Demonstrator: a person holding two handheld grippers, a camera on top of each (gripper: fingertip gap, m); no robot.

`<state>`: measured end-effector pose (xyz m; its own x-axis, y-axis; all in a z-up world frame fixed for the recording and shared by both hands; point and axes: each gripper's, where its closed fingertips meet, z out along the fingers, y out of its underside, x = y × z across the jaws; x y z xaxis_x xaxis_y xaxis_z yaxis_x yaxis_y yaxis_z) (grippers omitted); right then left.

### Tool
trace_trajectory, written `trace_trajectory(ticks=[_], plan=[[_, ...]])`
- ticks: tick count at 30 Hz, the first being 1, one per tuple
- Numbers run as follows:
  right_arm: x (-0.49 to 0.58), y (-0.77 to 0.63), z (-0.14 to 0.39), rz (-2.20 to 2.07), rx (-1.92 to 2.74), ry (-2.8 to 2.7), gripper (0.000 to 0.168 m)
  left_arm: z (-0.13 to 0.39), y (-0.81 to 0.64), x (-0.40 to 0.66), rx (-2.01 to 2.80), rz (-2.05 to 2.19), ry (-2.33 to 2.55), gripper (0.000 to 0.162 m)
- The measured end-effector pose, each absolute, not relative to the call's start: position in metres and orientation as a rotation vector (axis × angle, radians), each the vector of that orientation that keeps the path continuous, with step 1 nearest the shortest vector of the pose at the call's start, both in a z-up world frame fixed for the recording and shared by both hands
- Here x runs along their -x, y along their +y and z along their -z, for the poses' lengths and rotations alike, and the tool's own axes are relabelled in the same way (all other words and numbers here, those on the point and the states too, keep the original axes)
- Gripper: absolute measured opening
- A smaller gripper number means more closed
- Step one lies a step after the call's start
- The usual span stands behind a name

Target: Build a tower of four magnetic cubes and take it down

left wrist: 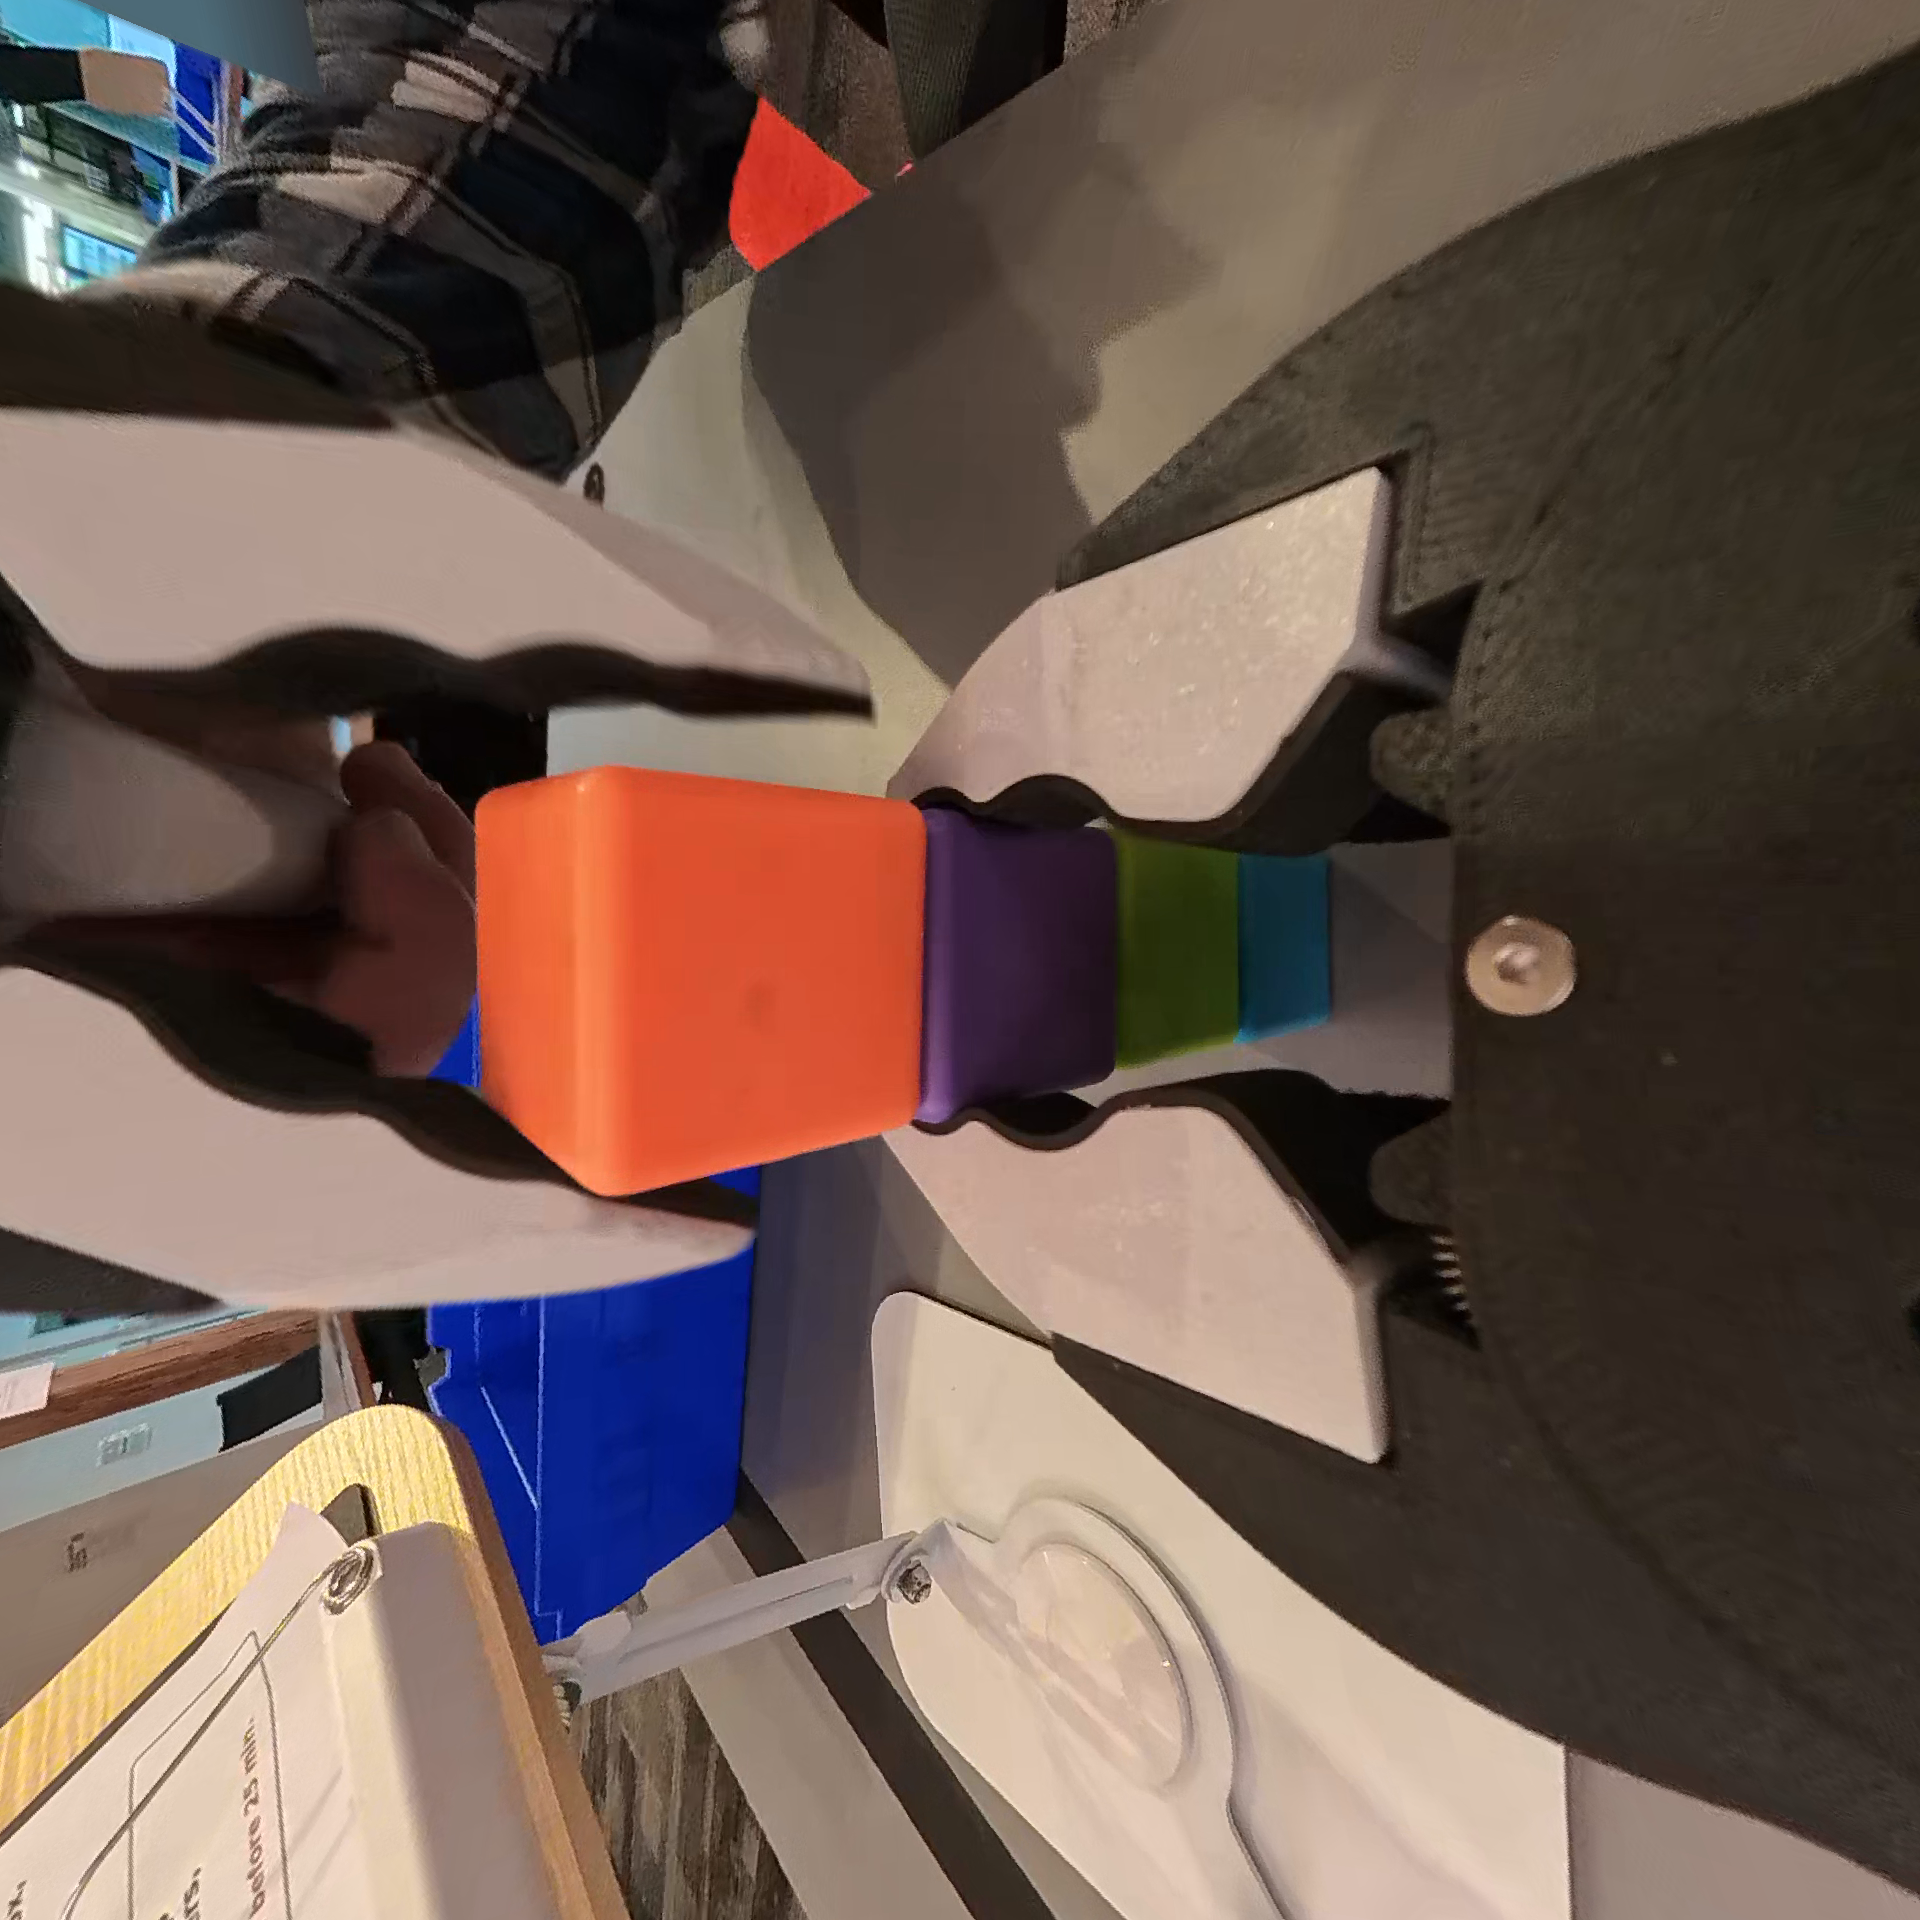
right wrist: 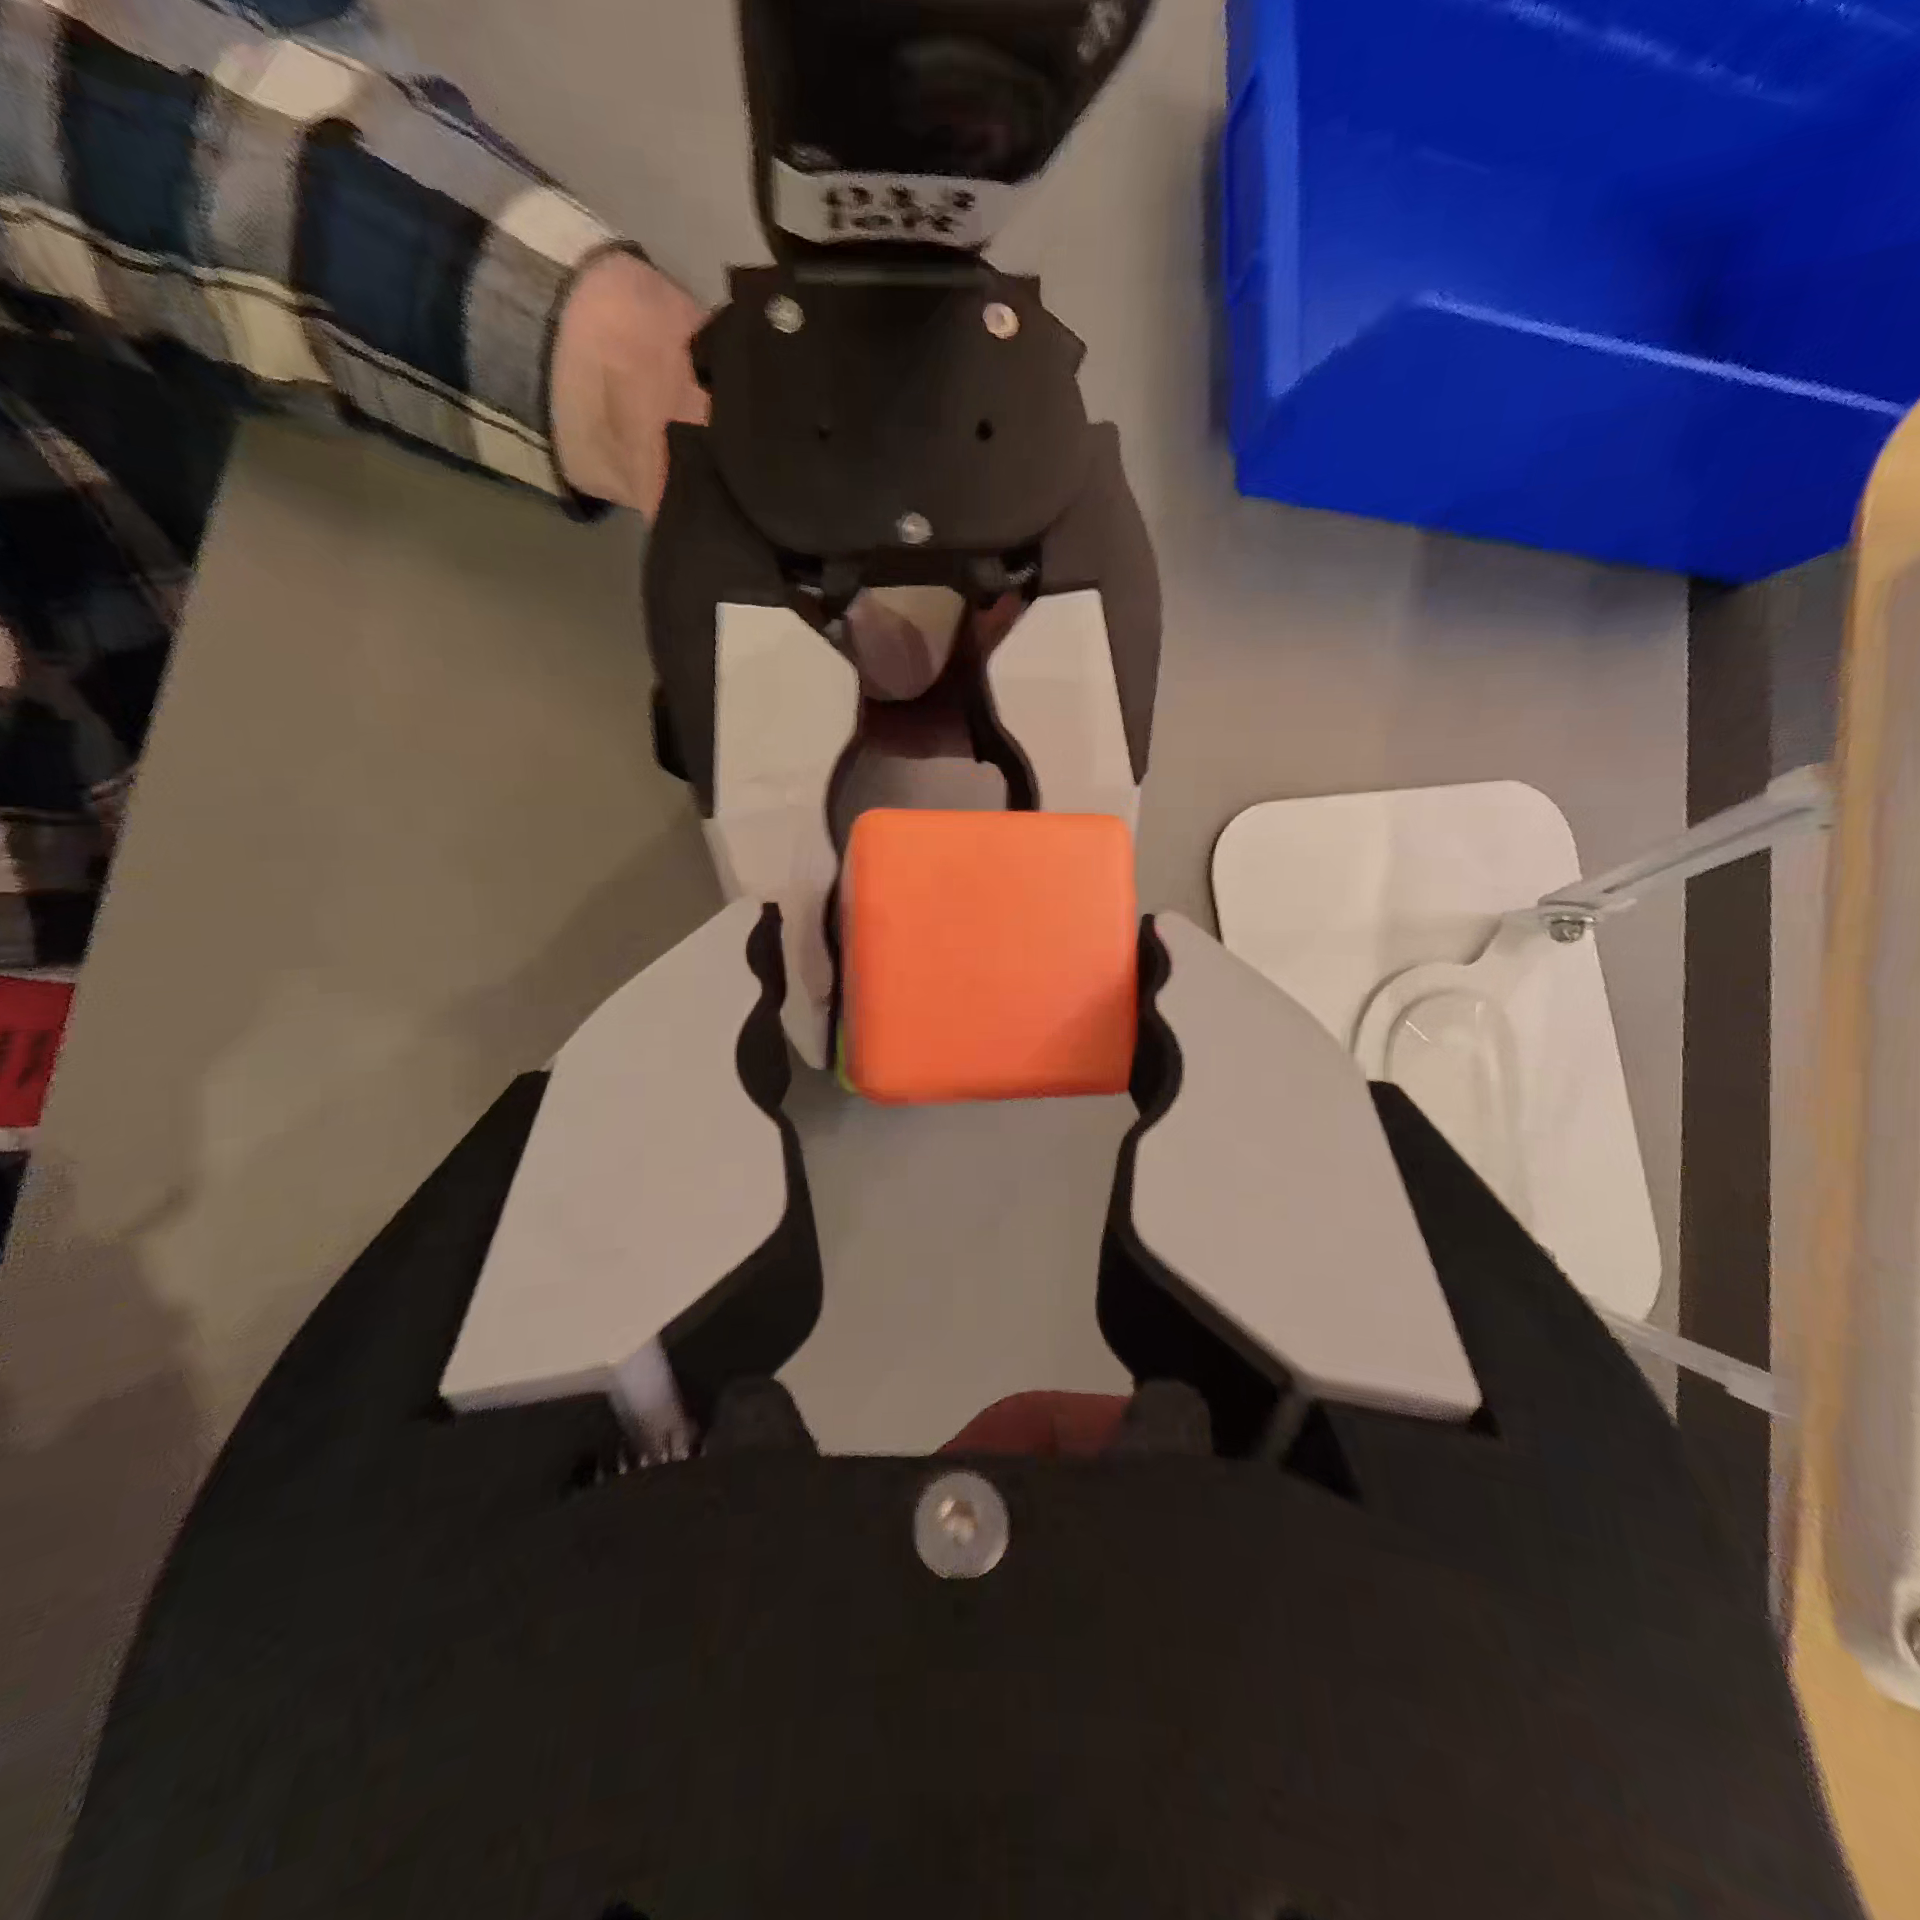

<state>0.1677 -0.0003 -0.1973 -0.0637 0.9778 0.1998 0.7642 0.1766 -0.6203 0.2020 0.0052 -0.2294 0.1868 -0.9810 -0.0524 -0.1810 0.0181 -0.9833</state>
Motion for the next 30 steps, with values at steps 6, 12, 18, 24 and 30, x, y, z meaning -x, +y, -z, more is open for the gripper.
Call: trace_trajectory(ticks=[6,12,18,24,30], plan=[[-0.169,-0.002,0.196,-0.449,1.685,-1.950,0.055,0.229,0.004,-0.204,1.402,0.935,1.225,0.049],[-0.173,0.002,0.202,-0.288,1.760,-2.050,0.052,0.230,0.004,-0.204,1.410,0.930,1.225,0.049],[-0.175,0.003,0.202,-0.264,1.771,-2.098,0.051,0.230,0.005,-0.205,1.416,0.942,1.214,0.049],[-0.166,0.016,0.160,-0.529,1.755,-1.837,0.051,0.230,0.005,-0.205,1.421,0.949,1.203,0.049],[-0.231,0.068,0.056,-0.356,1.709,-1.412,0.052,0.230,0.005,-0.206,1.423,0.937,1.210,0.049]])
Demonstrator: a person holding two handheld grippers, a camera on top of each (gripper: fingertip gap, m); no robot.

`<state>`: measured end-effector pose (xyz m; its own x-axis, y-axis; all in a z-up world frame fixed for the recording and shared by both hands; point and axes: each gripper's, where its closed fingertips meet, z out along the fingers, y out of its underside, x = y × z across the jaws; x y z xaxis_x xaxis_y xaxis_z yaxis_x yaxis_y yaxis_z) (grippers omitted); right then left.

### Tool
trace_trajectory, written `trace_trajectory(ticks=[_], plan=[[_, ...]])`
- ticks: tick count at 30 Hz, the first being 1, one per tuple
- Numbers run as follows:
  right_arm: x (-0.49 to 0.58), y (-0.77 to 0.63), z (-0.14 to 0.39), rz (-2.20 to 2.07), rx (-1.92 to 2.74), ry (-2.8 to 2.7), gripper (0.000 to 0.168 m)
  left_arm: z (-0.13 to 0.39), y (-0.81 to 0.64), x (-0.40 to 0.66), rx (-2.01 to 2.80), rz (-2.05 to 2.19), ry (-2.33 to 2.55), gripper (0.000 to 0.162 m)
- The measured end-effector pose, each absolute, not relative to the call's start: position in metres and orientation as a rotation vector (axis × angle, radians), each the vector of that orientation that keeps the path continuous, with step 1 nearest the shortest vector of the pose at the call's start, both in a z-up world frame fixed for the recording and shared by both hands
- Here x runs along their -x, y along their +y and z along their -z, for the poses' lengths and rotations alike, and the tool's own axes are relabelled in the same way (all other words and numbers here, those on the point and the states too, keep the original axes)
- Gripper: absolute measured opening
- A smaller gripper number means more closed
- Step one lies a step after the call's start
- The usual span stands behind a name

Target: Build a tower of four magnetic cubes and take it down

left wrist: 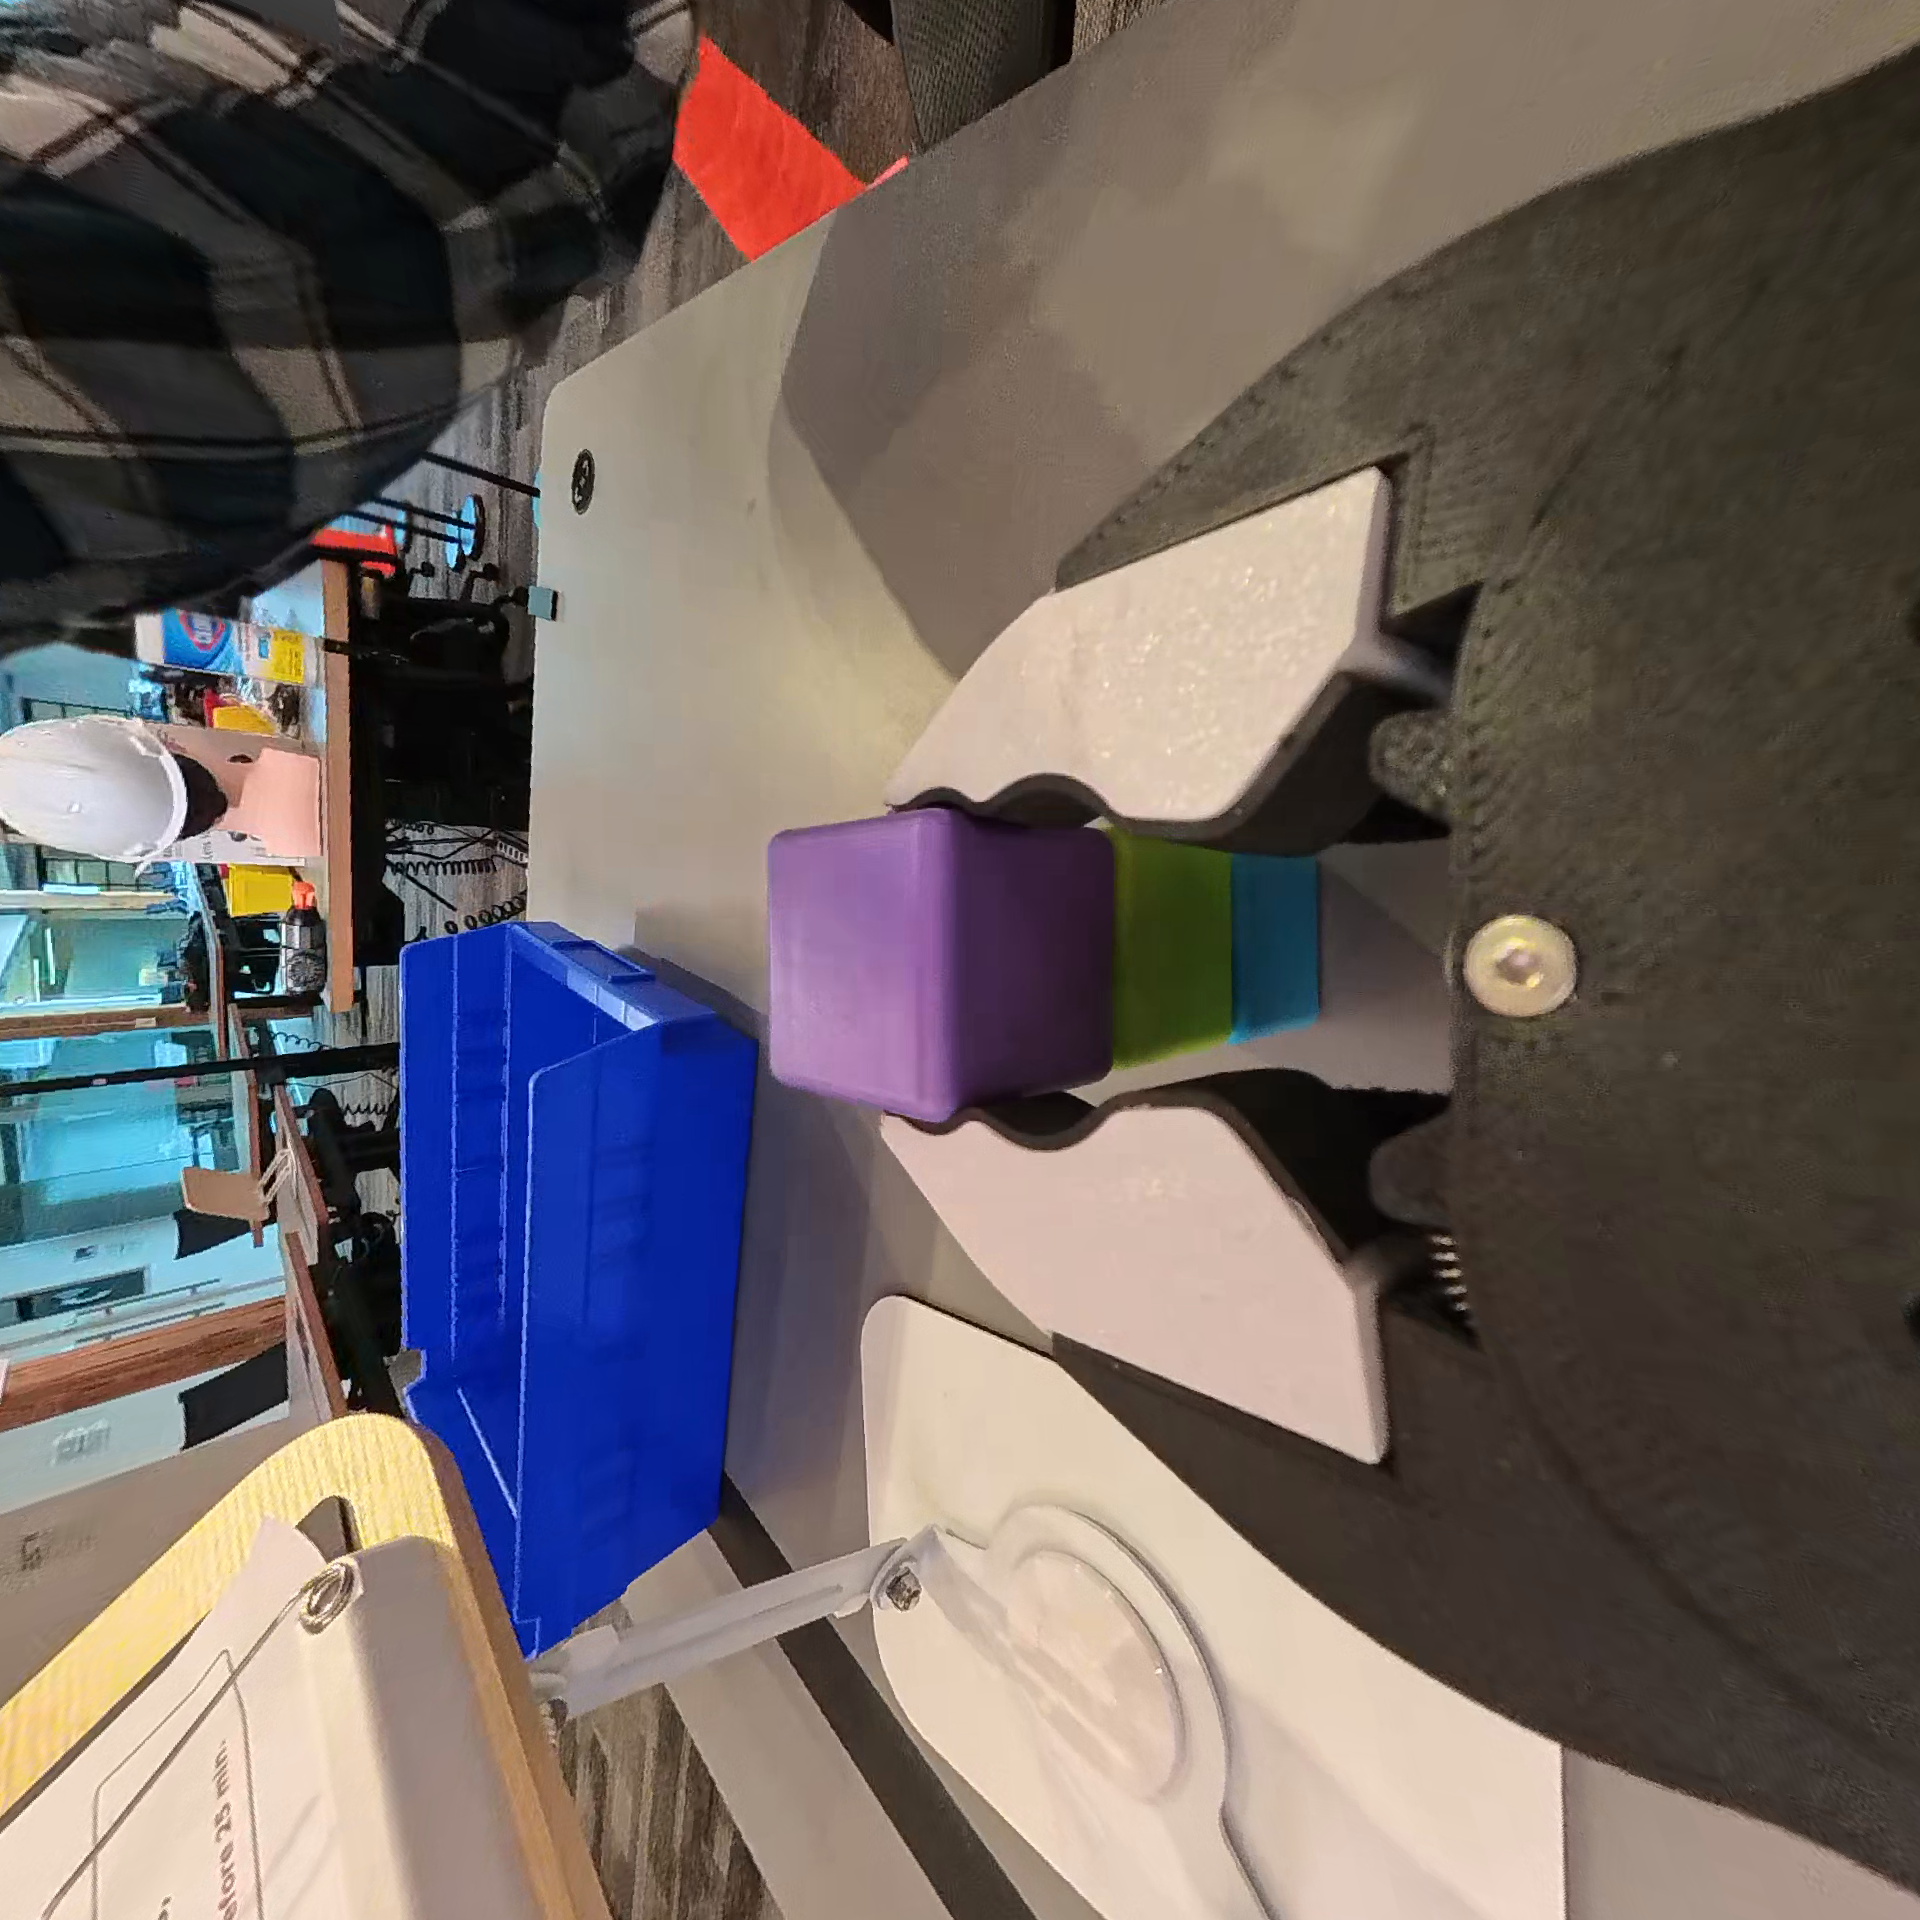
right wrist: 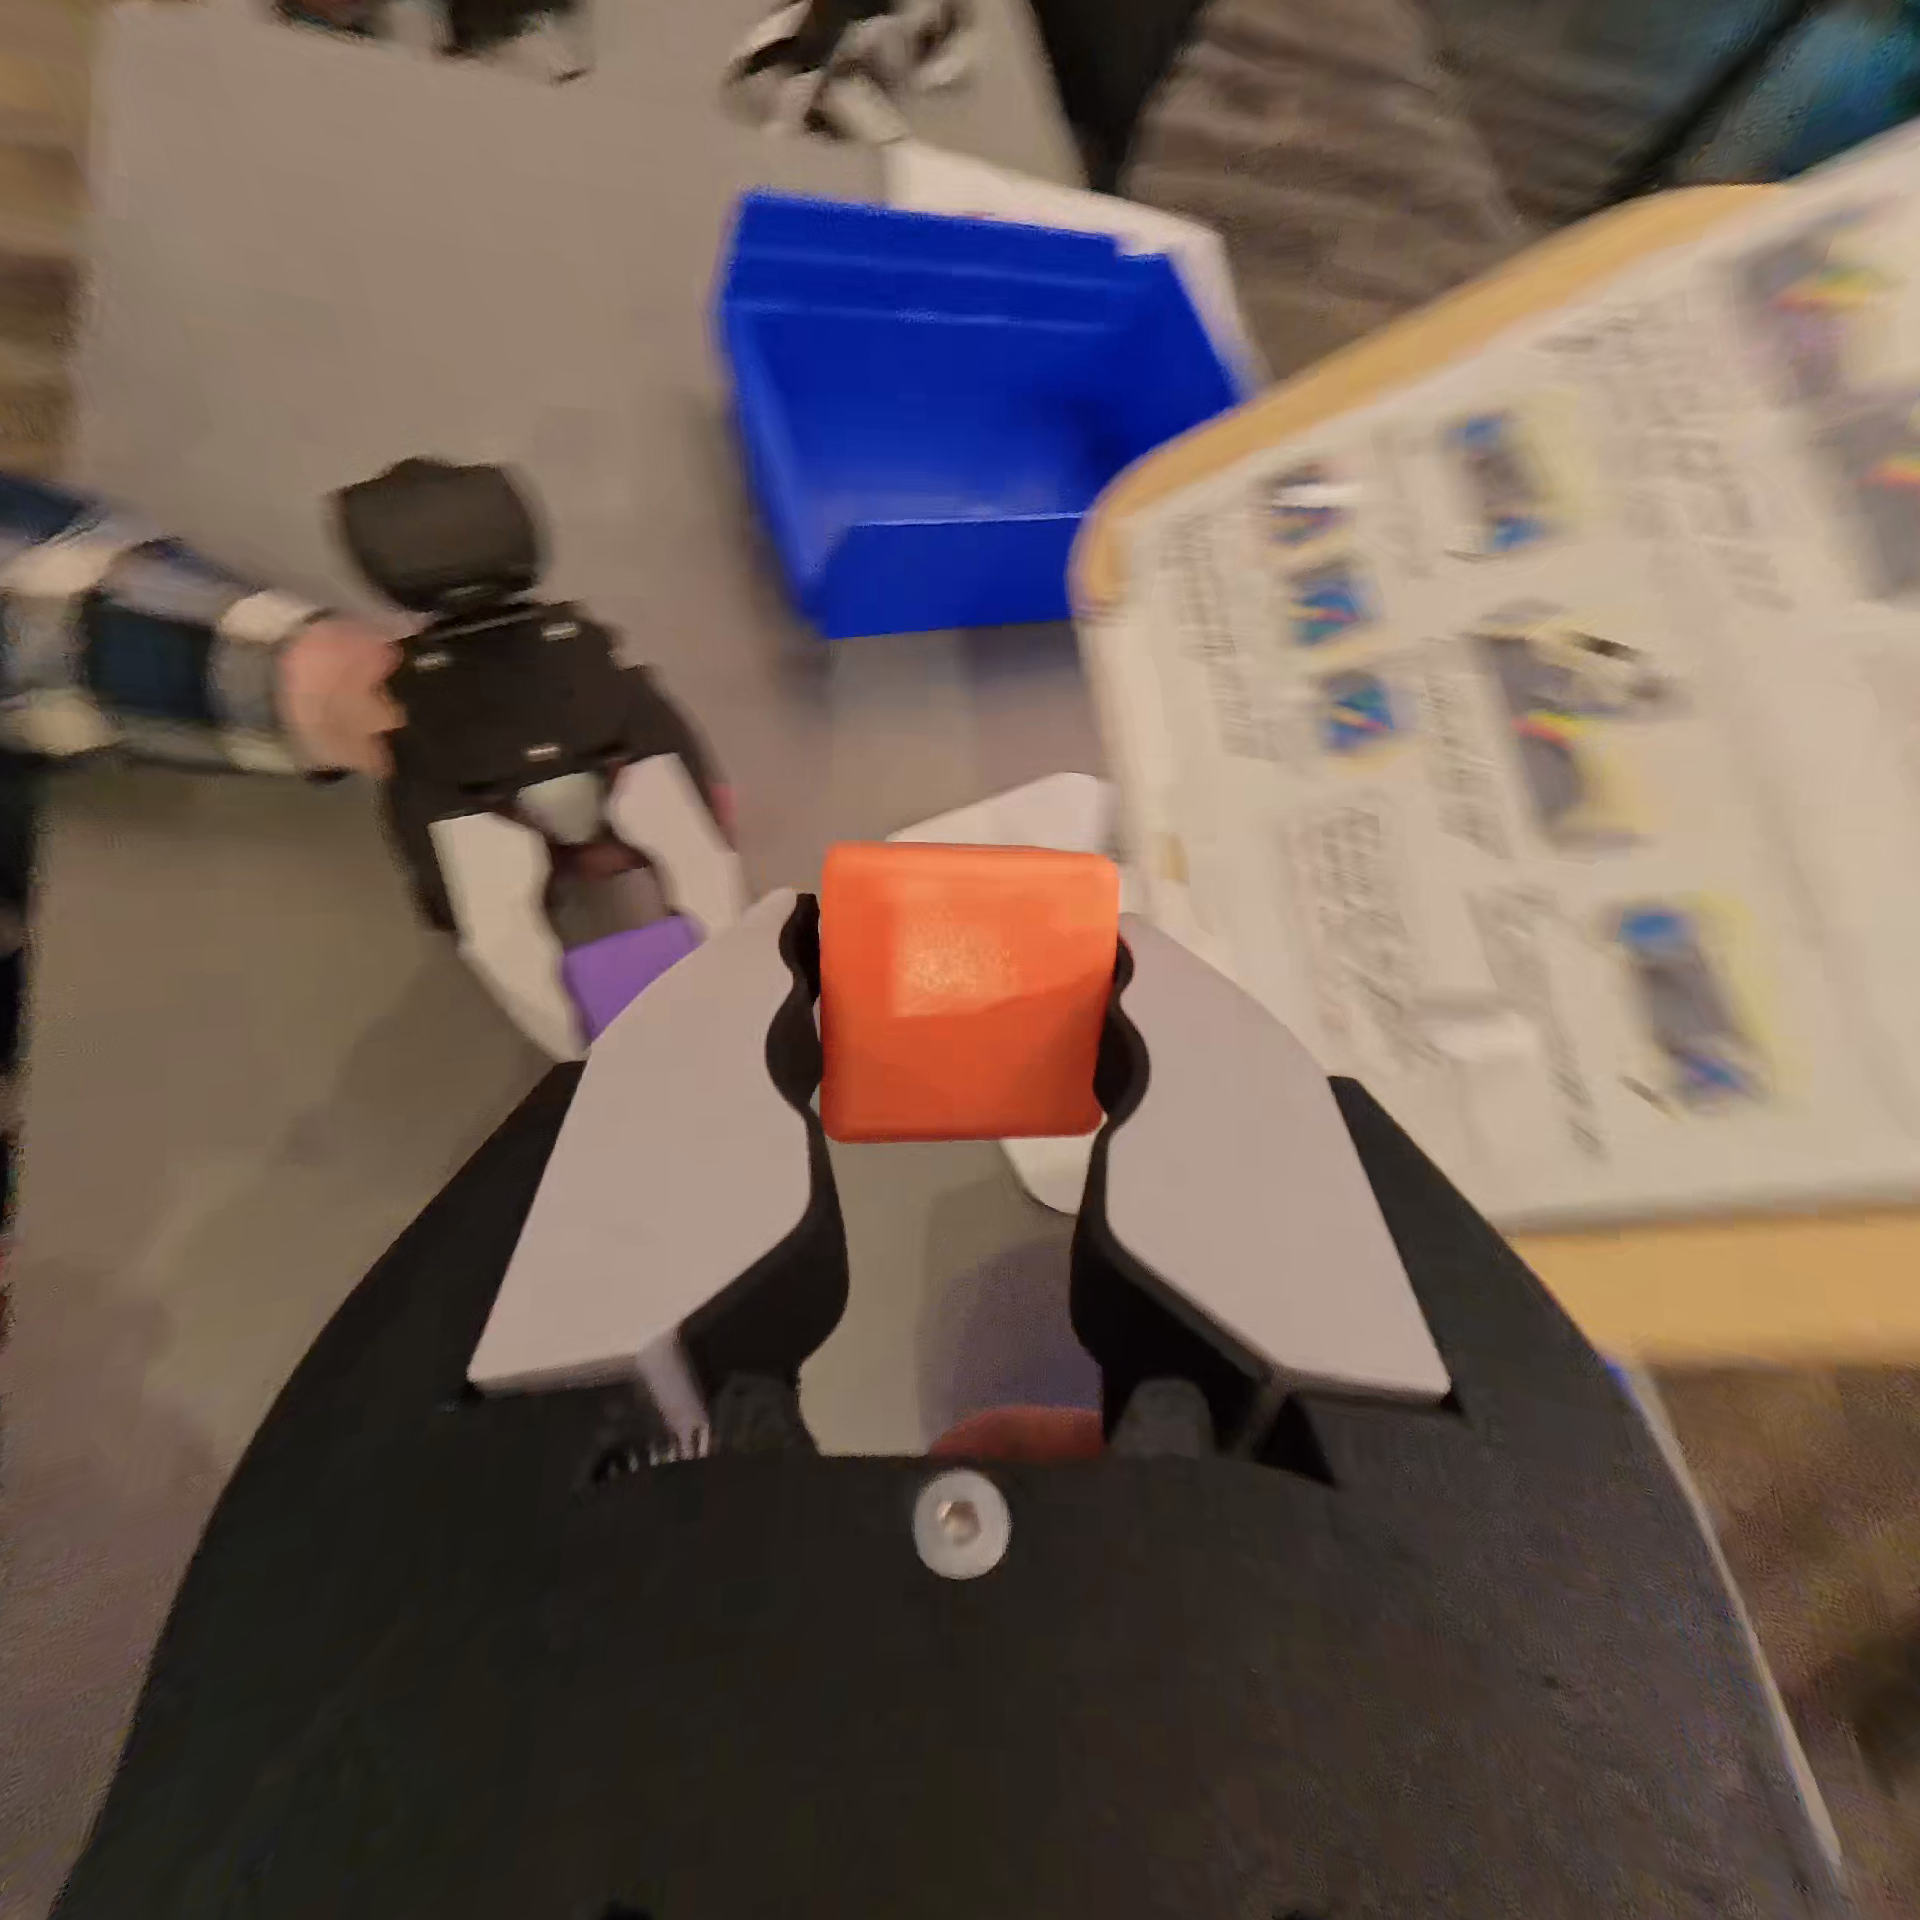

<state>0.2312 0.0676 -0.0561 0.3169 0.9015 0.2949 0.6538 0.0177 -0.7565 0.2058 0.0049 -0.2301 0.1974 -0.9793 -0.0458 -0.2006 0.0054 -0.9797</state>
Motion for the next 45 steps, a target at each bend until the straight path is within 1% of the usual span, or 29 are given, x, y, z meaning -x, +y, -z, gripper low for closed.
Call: trace_trajectory(ticks=[3,6,8,10,14,17,23,29,32,35,36,40,42,45], plan=[[-0.306,0.121,0.029,-0.139,1.801,-1.106,0.051,0.230,0.004,-0.206,1.424,0.933,1.216,0.049],[-0.372,0.167,0.038,-0.072,1.915,-0.864,0.051,0.230,0.004,-0.207,1.421,0.926,1.219,0.049],[-0.407,0.196,0.065,-0.039,2.002,-0.756,0.052,0.230,0.004,-0.207,1.421,0.926,1.219,0.049],[-0.429,0.219,0.104,-0.008,2.102,-0.712,0.052,0.230,0.004,-0.207,1.420,0.927,1.219,0.049],[-0.448,0.253,0.180,0.053,2.236,-0.707,0.052,0.230,0.003,-0.207,1.416,0.924,1.224,0.048],[-0.450,0.272,0.223,0.057,2.301,-0.697,0.052,0.230,0.003,-0.208,1.414,0.918,1.229,0.048],[-0.459,0.297,0.280,0.107,2.417,-0.676,0.052,0.230,0.002,-0.208,1.414,0.915,1.232,0.048],[-0.458,0.302,0.313,0.094,2.492,-0.686,0.052,0.230,0.002,-0.207,1.416,0.917,1.231,0.048],[-0.457,0.302,0.322,0.087,2.519,-0.669,0.052,0.230,0.002,-0.208,1.414,0.914,1.233,0.048],[-0.461,0.302,0.313,0.066,2.511,-0.627,0.073,0.230,0.002,-0.207,1.416,0.915,1.232,0.048],[-0.463,0.300,0.307,0.063,2.504,-0.616,0.075,0.230,0.002,-0.208,1.415,0.915,1.232,0.048],[-0.475,0.288,0.254,0.086,2.374,-0.544,0.069,0.230,0.002,-0.208,1.414,0.916,1.233,0.048],[-0.478,0.274,0.220,0.119,2.279,-0.529,0.065,0.230,0.001,-0.208,1.410,0.904,1.248,0.048],[-0.462,0.246,0.183,0.057,2.160,-0.565,0.056,0.230,-0.001,-0.210,1.396,0.897,1.251,0.048]])
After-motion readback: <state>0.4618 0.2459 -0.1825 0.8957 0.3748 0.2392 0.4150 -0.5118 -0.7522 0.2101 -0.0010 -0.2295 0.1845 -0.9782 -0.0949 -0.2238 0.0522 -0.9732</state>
